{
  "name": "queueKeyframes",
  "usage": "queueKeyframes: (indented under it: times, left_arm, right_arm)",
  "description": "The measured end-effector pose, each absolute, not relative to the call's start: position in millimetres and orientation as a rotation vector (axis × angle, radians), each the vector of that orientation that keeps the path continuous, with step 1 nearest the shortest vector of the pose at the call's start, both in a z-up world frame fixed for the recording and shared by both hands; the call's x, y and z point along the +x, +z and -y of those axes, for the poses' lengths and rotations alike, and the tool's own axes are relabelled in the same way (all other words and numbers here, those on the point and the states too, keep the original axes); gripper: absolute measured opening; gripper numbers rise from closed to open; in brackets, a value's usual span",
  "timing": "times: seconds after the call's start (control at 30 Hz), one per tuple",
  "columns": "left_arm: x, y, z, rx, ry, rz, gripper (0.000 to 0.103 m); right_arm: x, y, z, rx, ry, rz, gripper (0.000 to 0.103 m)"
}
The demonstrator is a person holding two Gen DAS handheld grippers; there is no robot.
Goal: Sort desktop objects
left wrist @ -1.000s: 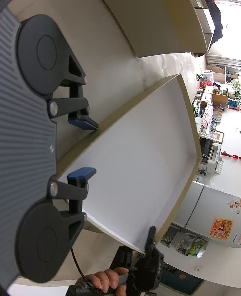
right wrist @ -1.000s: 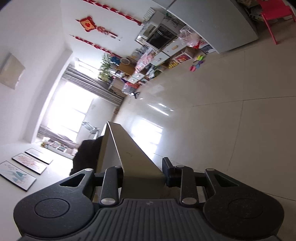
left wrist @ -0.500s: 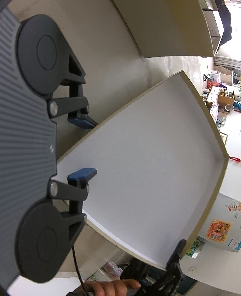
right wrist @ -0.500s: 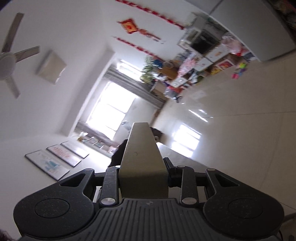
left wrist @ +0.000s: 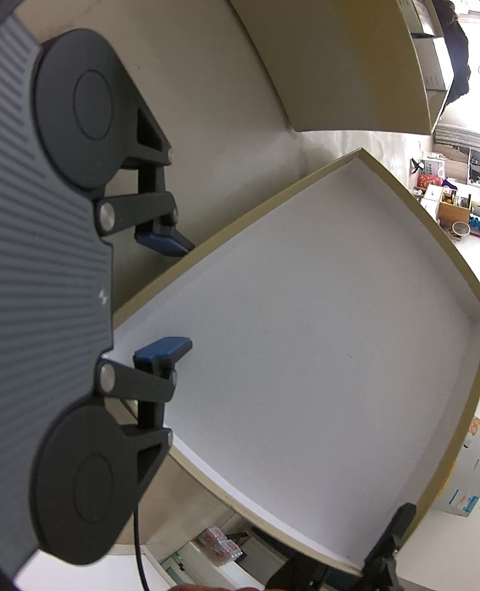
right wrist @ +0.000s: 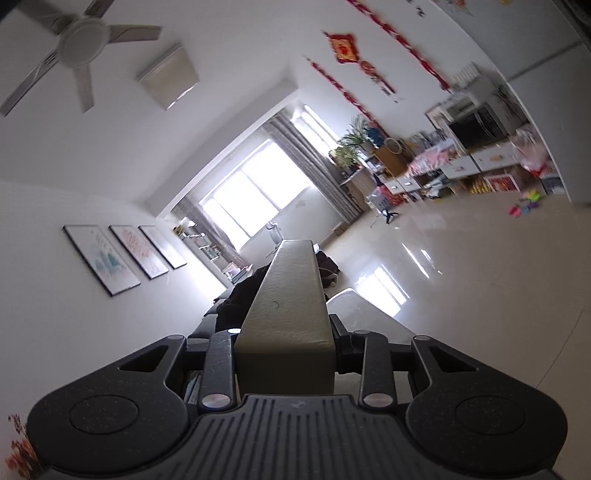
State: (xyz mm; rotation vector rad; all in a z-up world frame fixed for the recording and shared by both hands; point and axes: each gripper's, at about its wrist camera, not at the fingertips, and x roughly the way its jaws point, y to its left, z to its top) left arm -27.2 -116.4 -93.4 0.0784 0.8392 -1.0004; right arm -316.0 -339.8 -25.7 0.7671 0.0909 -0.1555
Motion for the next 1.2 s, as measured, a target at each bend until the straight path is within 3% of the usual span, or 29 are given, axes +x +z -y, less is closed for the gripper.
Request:
queueKeyframes:
  times: [0.77, 1.2]
  left_arm:
    - [-9.8, -54.3, 52.2, -0.07, -0.952, -0.729, 0.052]
    - [2.8, -19.5, 37.9, -0.06, -0.883, -0.661, 0.06]
  right_arm:
    - [-319.2, -13.3, 308.1, 0.62, -0.136, -0.056, 0.035]
    - [-323.3, 4.1, 269.6, 0.427, -0.108, -0.046, 0.034]
